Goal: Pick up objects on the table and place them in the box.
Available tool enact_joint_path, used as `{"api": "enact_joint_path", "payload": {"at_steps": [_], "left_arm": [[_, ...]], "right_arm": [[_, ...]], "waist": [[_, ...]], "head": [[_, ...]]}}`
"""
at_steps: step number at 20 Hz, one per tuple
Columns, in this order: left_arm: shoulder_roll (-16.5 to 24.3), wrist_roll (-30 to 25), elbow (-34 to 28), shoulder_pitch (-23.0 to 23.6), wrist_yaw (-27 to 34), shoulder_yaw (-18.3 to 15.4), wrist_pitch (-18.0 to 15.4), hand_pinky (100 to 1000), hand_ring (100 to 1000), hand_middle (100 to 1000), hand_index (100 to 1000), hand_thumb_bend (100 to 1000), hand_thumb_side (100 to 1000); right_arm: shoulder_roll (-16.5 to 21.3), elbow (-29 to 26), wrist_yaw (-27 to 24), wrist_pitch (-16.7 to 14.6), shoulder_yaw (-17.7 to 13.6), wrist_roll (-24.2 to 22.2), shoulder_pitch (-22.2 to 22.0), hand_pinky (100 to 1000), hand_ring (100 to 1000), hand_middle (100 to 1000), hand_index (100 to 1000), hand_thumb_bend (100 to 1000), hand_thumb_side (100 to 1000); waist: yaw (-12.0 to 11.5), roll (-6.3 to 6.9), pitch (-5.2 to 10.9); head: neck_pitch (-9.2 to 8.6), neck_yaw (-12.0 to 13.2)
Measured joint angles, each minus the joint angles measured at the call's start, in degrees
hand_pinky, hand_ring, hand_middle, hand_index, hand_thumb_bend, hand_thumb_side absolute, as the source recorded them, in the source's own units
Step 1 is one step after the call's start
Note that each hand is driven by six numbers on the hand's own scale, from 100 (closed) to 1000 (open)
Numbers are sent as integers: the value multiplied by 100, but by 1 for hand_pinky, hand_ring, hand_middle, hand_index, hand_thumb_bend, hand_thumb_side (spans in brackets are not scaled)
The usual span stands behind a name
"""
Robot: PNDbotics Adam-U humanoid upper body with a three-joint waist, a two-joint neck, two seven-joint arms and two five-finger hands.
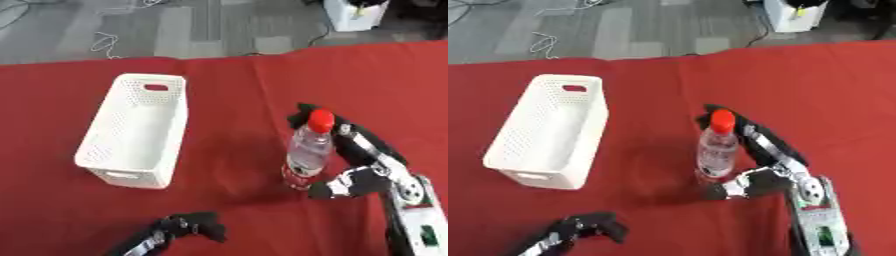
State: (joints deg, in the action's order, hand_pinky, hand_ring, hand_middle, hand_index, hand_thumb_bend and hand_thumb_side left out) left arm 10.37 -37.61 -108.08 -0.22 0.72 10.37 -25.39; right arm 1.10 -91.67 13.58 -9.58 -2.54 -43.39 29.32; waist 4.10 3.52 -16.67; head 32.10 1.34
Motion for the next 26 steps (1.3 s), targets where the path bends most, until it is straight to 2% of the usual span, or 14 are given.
{"api": "enact_joint_path", "payload": {"at_steps": [11,14,15,16,18,19,20,21,22,23,24,26], "left_arm": [[-35,-23,2,-21,0,16,23,759,836,701,979,100,806],[-36,-23,2,-23,0,17,23,759,836,701,979,100,807],[-37,-23,2,-24,0,17,23,759,836,701,979,100,807],[-37,-23,2,-24,0,17,23,759,836,700,979,100,807],[-38,-23,2,-33,0,17,23,759,836,700,979,100,807],[-38,-23,2,-35,0,17,23,759,836,700,979,100,808],[-39,-23,2,-36,-1,17,22,759,836,700,979,100,807],[-40,-22,2,-37,-2,17,22,759,836,700,979,100,807],[-40,-22,2,-37,-3,17,22,759,836,700,979,100,807],[-44,-21,2,-37,-4,17,21,759,836,700,979,100,807],[-56,-21,2,-37,-7,17,21,759,836,700,979,100,807],[-79,-20,1,-37,-10,17,20,760,836,700,979,100,807]], "right_arm": [[-67,14,190,-8,16,53,-44,932,850,838,1000,1000,455],[-70,13,257,-19,14,182,-46,789,700,740,984,1000,451],[-71,7,286,-21,8,281,-46,771,677,724,975,1000,446],[-75,0,321,-19,-4,409,-49,716,605,660,938,1000,431],[-93,-3,386,-13,-21,731,-54,640,521,565,877,1000,424],[-99,-3,421,-6,-24,915,-54,633,515,556,872,1000,424],[-113,-3,453,3,-23,1114,-59,546,444,463,793,1000,407],[-116,-4,471,9,-25,1319,-74,570,463,486,816,1000,414],[-119,-5,483,17,-23,1526,-82,437,342,348,684,982,360],[-120,-9,490,26,-28,1753,-87,447,353,359,694,988,365],[-121,-22,490,35,-37,1985,-96,326,248,260,591,937,320],[-122,-37,477,51,-56,2445,-97,247,183,208,527,911,310]], "waist": [[-74,-6,-24],[-121,-6,-34],[-137,-6,-43],[-144,-6,-51],[-166,-6,-53],[-177,-6,-57],[-182,-6,-60],[-201,-5,-62],[-216,-5,-64],[-228,-4,-71],[-242,-3,-81],[-258,2,-89]], "head": [[0,-42],[0,-87],[0,-88],[0,-89],[0,-90],[0,-90],[0,-90],[0,-91],[0,-92],[0,-94],[0,-110],[0,-133]]}}
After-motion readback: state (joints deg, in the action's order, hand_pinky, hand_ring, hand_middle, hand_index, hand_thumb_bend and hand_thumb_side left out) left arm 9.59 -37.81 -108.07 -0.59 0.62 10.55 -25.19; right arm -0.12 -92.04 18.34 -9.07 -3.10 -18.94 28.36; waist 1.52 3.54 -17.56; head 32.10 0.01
